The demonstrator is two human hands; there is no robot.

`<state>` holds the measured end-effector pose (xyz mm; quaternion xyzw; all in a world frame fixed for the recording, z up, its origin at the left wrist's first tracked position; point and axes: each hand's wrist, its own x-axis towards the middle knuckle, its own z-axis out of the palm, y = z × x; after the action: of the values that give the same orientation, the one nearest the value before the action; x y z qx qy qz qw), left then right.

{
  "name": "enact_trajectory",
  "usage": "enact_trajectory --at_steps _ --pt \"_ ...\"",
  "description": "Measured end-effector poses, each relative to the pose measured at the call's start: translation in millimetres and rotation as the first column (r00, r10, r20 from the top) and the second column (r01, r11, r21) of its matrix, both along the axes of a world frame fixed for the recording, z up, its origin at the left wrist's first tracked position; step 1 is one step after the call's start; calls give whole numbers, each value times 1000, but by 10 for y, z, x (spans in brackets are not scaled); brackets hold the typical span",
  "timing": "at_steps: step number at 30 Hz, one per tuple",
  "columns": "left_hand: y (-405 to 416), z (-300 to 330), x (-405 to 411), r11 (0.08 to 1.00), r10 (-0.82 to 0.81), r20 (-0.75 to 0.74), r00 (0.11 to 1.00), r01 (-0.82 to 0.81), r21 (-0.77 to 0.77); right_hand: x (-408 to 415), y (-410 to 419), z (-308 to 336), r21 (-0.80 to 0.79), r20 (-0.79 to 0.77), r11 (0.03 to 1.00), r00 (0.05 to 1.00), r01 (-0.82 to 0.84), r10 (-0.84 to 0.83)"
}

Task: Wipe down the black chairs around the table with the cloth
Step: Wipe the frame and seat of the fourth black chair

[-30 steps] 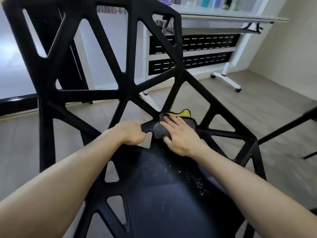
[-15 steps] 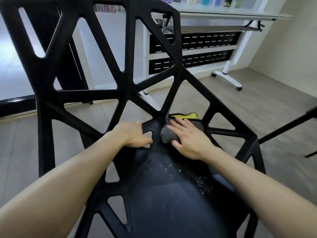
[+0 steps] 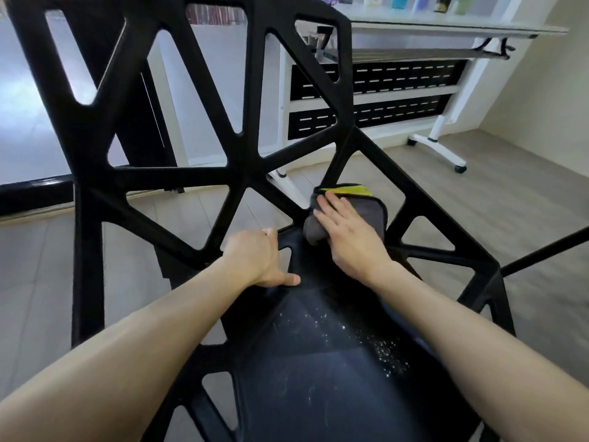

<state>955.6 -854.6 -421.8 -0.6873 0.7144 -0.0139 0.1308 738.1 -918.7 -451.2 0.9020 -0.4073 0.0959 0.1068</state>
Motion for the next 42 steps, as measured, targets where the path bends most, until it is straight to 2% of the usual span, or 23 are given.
enact_trajectory --at_steps 2,4,7,9,12,15,17,23,25,28,32,34,38,42 --pt "13 22 -6 1000 -14 24 1000 14 -5 25 -60 -16 128 4 985 993 -116 117" --pt "43 21 -12 1000 -18 44 999 19 -15 -27 -212 132 141 -30 978 987 -152 158" --pt "48 48 -17 1000 -13 52 999 14 -16 3 -108 123 135 47 989 998 -56 50" --pt "51 56 -19 1000 -14 58 998 14 -11 111 63 18 238 86 969 996 -58 39" --pt "53 44 -22 1000 -11 42 999 11 -7 -137 110 334 328 14 944 999 -45 43" --pt "28 18 -1 1000 -8 23 1000 8 -4 -721 303 607 314 -152 949 986 -18 69" --pt "10 6 -3 1000 -12 13 1000 12 1 -866 474 518 279 -236 959 964 -55 123" --pt "3 -10 -20 999 -27 49 998 27 -17 44 87 202 298 -133 954 991 29 11" --pt "13 -17 -5 1000 -23 51 998 24 -17 -134 160 338 285 -170 957 985 47 2" --pt "-11 -24 24 1000 -28 56 998 28 5 -836 512 570 284 -267 957 963 50 28" --pt "-31 -28 5 999 -30 66 997 29 16 -1242 820 471 324 -160 946 987 26 28" --pt "-38 -21 1 999 -39 66 997 38 13 -1025 647 292 293 -136 956 989 -7 50" --pt "-36 -40 36 1000 -29 60 998 28 8 -535 336 126 238 -142 971 990 37 -3" --pt "-37 -97 78 1000 -3 11 1000 3 -11 -1076 774 240 356 -33 934 999 23 -12"
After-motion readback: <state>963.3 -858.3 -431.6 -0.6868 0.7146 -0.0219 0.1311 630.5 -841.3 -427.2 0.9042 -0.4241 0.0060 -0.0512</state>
